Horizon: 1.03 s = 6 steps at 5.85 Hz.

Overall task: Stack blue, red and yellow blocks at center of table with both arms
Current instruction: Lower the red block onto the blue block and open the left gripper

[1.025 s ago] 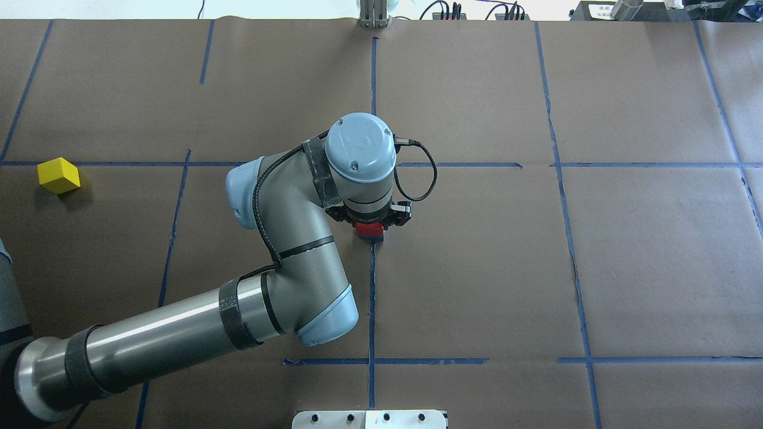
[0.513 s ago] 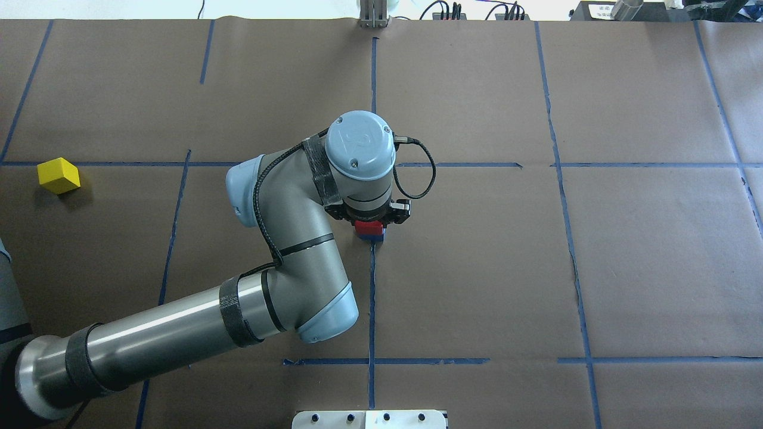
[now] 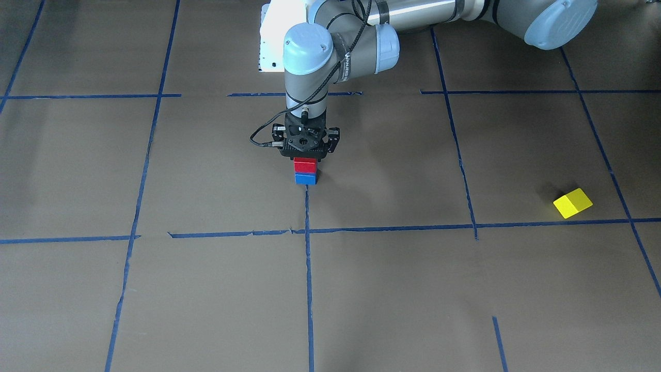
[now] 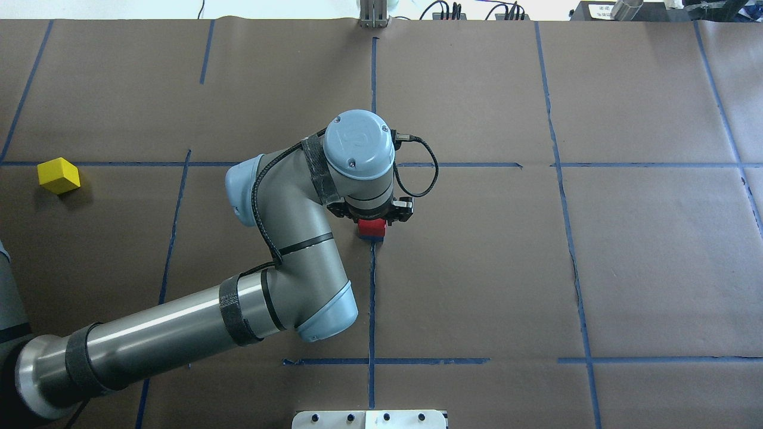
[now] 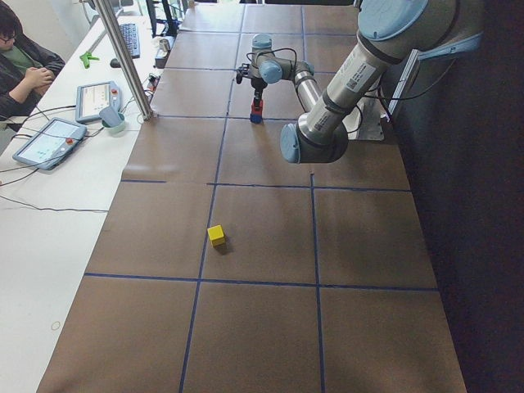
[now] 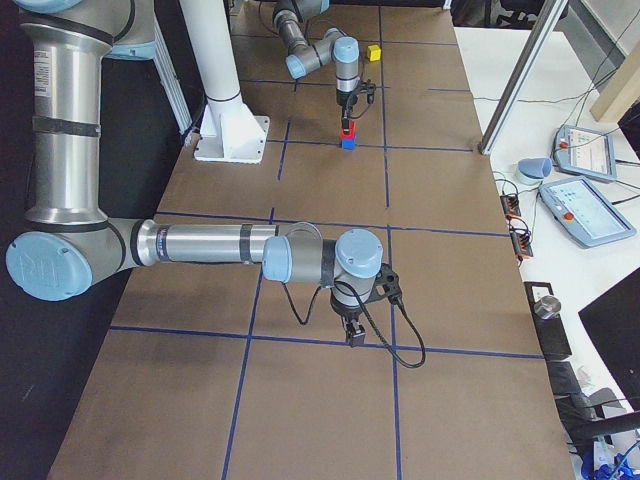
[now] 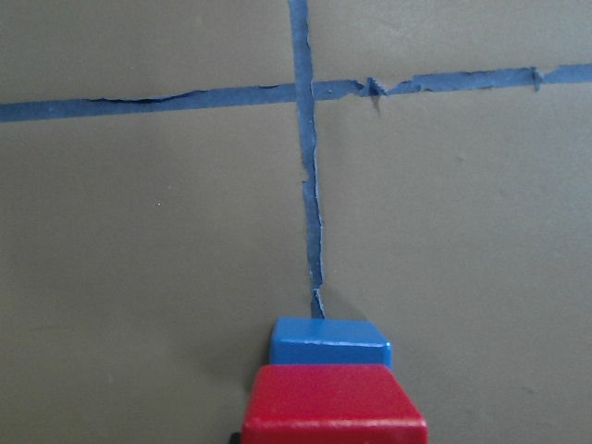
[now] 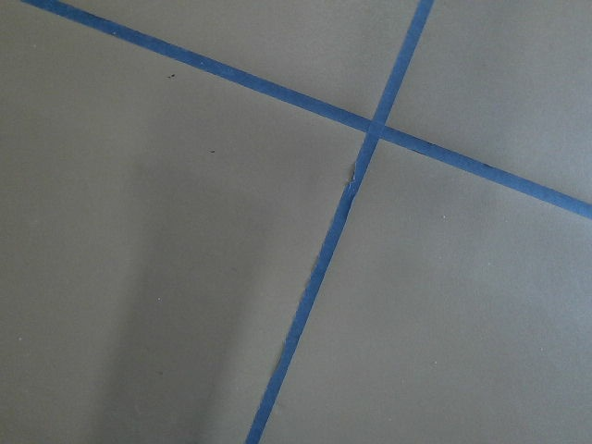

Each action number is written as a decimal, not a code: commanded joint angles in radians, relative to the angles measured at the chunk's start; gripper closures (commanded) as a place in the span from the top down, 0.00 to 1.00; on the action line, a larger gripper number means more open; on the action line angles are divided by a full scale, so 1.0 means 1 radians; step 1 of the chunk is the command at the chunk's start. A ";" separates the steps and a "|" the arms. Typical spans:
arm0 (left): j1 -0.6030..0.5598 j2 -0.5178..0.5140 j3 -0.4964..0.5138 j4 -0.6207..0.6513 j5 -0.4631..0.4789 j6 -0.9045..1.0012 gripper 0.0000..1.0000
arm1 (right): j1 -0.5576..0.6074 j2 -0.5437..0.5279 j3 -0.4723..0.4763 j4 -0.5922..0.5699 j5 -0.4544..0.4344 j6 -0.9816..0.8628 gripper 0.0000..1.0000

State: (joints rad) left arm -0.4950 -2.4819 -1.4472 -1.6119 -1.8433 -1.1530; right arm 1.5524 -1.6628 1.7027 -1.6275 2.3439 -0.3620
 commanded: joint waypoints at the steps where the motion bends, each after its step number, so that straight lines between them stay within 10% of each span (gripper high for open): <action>1: 0.000 0.000 0.039 -0.060 0.004 0.004 0.99 | 0.000 0.000 0.000 0.000 0.000 0.000 1.00; 4: -0.103 0.003 -0.071 0.037 -0.095 0.012 0.99 | 0.000 0.000 0.002 0.000 0.002 0.000 1.00; 6: -0.222 0.192 -0.299 0.125 -0.204 0.191 0.99 | 0.000 0.000 0.000 0.000 0.000 0.000 1.00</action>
State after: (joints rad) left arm -0.6526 -2.3978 -1.6342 -1.5213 -1.9927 -1.0676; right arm 1.5524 -1.6629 1.7031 -1.6276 2.3450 -0.3620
